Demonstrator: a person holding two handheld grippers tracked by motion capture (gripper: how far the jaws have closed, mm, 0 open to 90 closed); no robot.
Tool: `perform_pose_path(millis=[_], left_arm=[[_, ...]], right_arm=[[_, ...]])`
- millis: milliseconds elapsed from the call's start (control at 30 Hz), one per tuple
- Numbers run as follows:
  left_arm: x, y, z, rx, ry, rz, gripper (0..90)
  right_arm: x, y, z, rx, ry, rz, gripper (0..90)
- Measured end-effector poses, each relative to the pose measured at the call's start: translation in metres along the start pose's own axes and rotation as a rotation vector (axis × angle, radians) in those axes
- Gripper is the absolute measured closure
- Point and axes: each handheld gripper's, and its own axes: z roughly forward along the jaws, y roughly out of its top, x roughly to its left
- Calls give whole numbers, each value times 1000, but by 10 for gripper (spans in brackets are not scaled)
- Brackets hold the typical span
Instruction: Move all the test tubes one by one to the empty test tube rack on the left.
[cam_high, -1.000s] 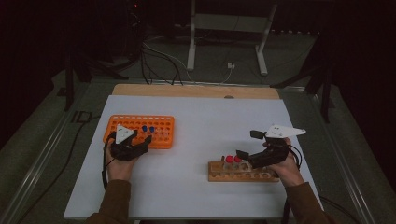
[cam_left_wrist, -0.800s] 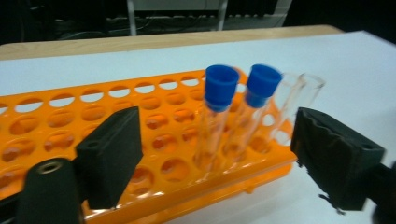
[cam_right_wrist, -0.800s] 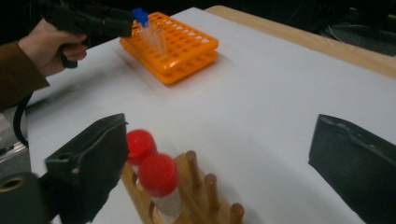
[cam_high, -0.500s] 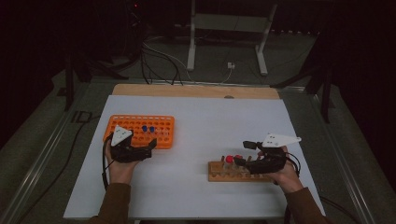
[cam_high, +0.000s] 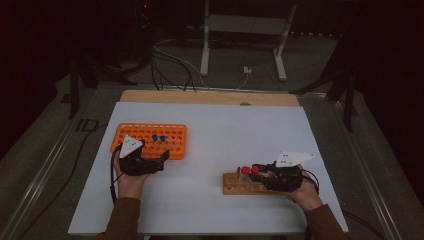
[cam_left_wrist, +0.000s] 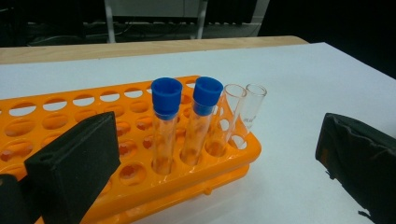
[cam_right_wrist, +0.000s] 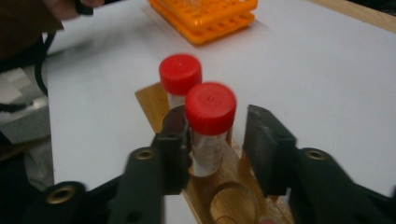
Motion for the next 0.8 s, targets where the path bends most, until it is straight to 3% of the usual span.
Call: perform_pose_path(millis=[267,800], left_arm=[[-2,-1,0,7,-11,6,4],[-10,2,-1,14,-29,32,4]], right_arm=[[3,-3,2,6,10,-23,741],[-1,13,-24,-63,32,10,742]])
